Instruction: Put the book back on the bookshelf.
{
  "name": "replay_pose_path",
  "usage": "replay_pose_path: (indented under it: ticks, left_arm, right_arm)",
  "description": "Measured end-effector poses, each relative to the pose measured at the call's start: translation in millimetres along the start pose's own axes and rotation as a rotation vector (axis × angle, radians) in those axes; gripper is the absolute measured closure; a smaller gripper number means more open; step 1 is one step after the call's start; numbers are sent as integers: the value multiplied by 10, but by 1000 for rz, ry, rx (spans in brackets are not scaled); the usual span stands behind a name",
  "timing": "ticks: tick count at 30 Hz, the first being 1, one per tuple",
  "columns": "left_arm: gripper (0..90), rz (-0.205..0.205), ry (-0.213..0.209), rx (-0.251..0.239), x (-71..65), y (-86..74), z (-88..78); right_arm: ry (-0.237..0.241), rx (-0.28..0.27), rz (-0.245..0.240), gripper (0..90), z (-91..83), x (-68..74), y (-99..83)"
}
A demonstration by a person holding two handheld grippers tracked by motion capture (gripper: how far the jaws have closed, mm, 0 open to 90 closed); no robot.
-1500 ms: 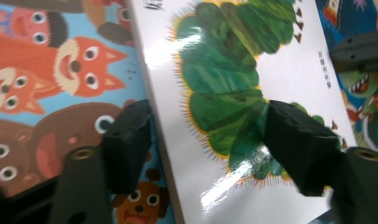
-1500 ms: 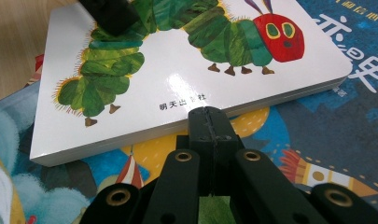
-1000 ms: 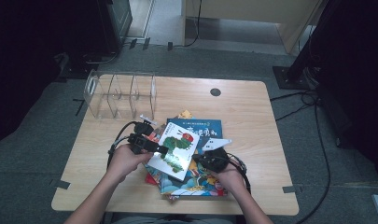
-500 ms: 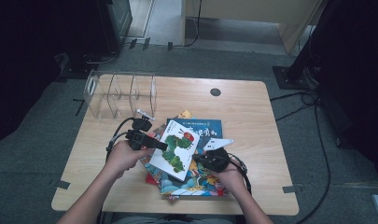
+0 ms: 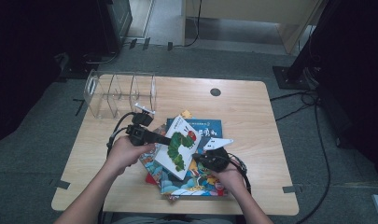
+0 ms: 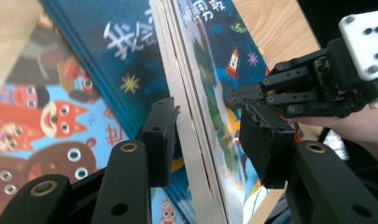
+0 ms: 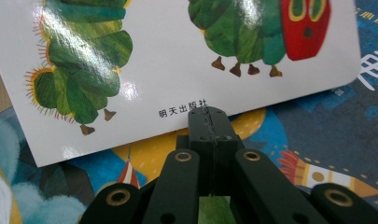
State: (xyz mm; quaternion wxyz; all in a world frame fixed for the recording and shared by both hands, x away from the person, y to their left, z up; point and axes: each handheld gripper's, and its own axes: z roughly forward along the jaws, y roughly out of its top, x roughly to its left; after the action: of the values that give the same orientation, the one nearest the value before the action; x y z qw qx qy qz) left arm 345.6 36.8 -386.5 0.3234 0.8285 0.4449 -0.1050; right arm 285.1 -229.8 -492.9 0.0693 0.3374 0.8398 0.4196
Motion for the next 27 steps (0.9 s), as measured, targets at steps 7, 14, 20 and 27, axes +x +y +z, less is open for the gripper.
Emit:
replay_pose_path:
  ticks: [7, 14, 20, 27]
  left_arm:
    - [561, 54, 36, 40, -166, 135, -8]
    - [555, 112, 69, 62, -333, 172, -7]
    - [581, 136, -2, 115, -520, 208, 53]
    - [565, 209, 107, 203, -689, 134, 428]
  right_arm:
    - [3, -1, -14, 900, 19, 27, 7]
    - [3, -1, -25, 890, 10, 15, 3]
    - [-1, 7, -24, 900, 6, 25, 12]
    - [5, -8, -38, 900, -22, 77, 60]
